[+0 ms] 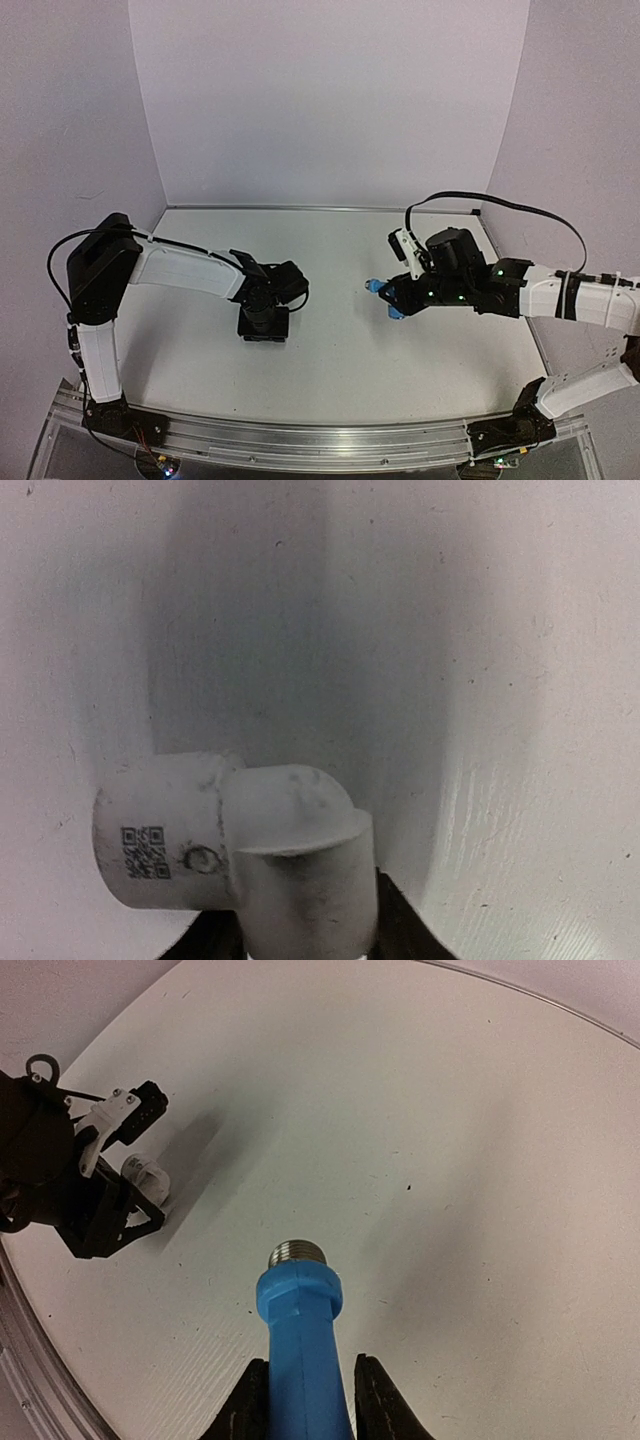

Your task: Install the water faucets

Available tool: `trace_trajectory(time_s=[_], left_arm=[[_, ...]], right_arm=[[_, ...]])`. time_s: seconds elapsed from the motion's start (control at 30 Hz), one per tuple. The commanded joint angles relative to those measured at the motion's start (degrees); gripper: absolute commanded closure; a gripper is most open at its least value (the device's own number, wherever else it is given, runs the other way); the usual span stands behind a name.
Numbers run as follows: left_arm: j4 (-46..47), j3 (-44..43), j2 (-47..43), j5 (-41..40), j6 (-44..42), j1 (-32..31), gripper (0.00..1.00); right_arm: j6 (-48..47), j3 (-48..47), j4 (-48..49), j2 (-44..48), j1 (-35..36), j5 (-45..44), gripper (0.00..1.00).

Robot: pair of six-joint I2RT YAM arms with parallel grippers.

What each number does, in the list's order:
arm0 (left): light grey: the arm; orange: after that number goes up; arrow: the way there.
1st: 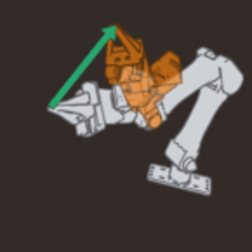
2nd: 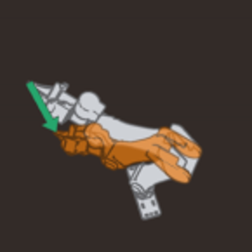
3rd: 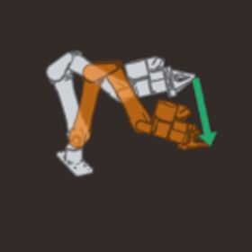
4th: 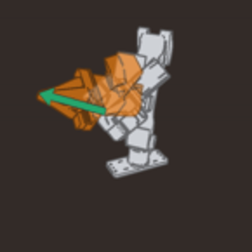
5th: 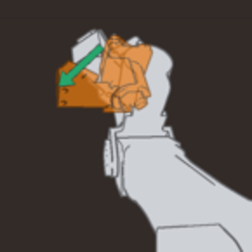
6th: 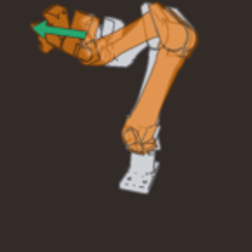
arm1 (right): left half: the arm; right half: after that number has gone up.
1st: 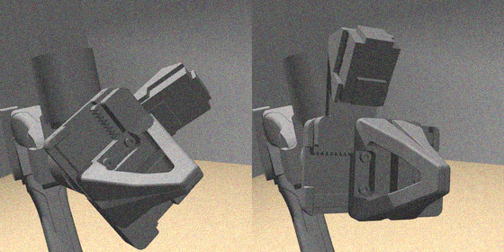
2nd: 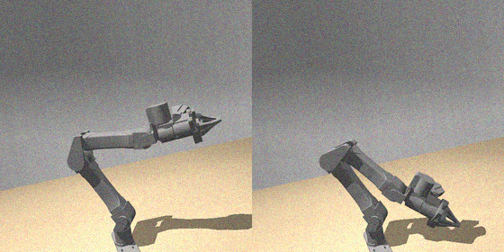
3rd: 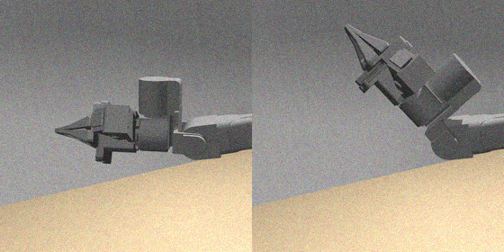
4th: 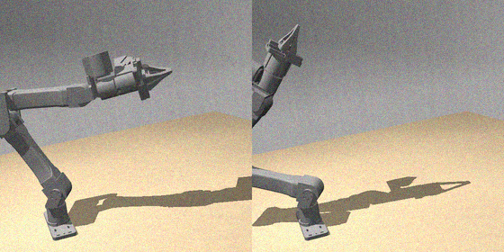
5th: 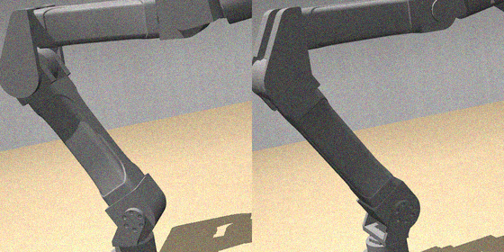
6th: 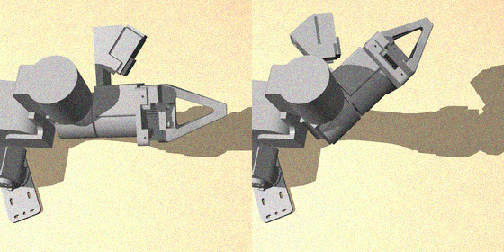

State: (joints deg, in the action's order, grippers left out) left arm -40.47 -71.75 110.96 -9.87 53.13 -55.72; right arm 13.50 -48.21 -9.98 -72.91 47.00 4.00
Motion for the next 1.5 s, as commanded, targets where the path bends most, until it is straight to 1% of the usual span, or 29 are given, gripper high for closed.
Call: trace_trajectory(time_s=[0.0,0.07,0.2,0.3,0.37,0.4,0.47,0.5,0.53,0.6,0.67,0.77,0.87,0.93,1.0,1.1,1.2,1.23,1.37,1.47], left_arm=[[-0.8,-2.3,-0.2,-4.5,-1.9,0.2,0.71],[-0.9,-2.9,-1.3,-4.6,-3.3,0.2,0.76],[-0.6,-2.4,-3.8,-2.4,-4.6,0.3,0.8],[0.6,-2.3,-6.8,2.3,-6.5,0.5,0.85],[5.3,-0.7,-10.1,7.9,-8.8,1.4,0.85],[10.3,1.5,-12.6,13.8,-9.5,2.4,0.85],[23.4,7.9,-16.8,28.2,-9.1,4.9,0.87],[29.1,11.1,-18.7,34.7,-7.9,6.6,0.9],[37.1,15.5,-20.5,40.2,-5.5,8.3,0.9],[53.9,21.4,-22.4,50.6,1.0,10.7,0.89],[65.5,24.2,-20.9,56.3,5.6,11.5,0.9],[70.8,25.0,-17.4,59.4,7.8,11.5,0.91],[86.9,29.3,-13.6,61.9,13.9,11.6,0.94],[94.4,29.6,-9.6,63.9,16.6,11.5,0.97],[101.5,30.2,-6.0,64.4,18.8,11.5,0.97],[103.3,29.0,-0.3,64.9,20.4,11.6,0.99],[112.6,29.9,4.8,64.5,23.4,11.7,0.99],[114.3,30.1,5.9,64.5,23.2,11.7,0.99],[115.0,29.2,8.6,65.3,17.9,11.8,1.0],[116.0,27.7,11.0,66.5,16.5,12.1,1.0]], right_arm=[[-0.3,-3.0,2.3,-1.4,0.0,0.5,1.0],[-0.2,-3.4,2.2,-1.5,0.0,0.2,1.0],[0.4,-1.6,4.3,-1.1,0.0,0.4,1.0],[0.9,-0.9,5.6,-1.9,0.0,-0.3,1.0],[0.6,-2.3,5.0,-2.7,-0.1,-0.6,1.0],[0.1,-3.0,4.6,-2.9,0.0,-0.6,1.0],[-0.7,-3.5,4.3,-2.8,-0.1,-0.5,1.0],[-0.9,-3.6,4.3,-2.6,-0.1,-0.4,1.0],[-0.9,-3.7,4.3,-2.4,0.0,-0.2,1.0],[-0.5,-3.9,4.2,-1.8,0.0,-0.1,1.0],[0.0,-3.2,4.2,-0.7,0.0,-0.1,1.0],[0.8,-2.1,4.9,0.7,0.0,-0.8,1.0],[1.3,-1.8,4.9,1.6,0.0,-1.3,1.0],[1.5,-1.5,5.2,2.1,0.0,-1.4,1.0],[1.9,-1.3,5.3,2.3,0.0,-1.6,1.0],[2.5,-1.4,5.2,2.6,0.0,-1.5,1.0],[3.0,-1.1,5.0,3.2,0.0,-1.5,1.0],[3.0,-1.0,5.0,3.4,0.0,-1.6,1.0],[3.0,-0.4,5.3,3.7,0.0,-1.4,1.0],[2.9,-0.5,5.9,3.1,0.0,-1.1,1.0]])
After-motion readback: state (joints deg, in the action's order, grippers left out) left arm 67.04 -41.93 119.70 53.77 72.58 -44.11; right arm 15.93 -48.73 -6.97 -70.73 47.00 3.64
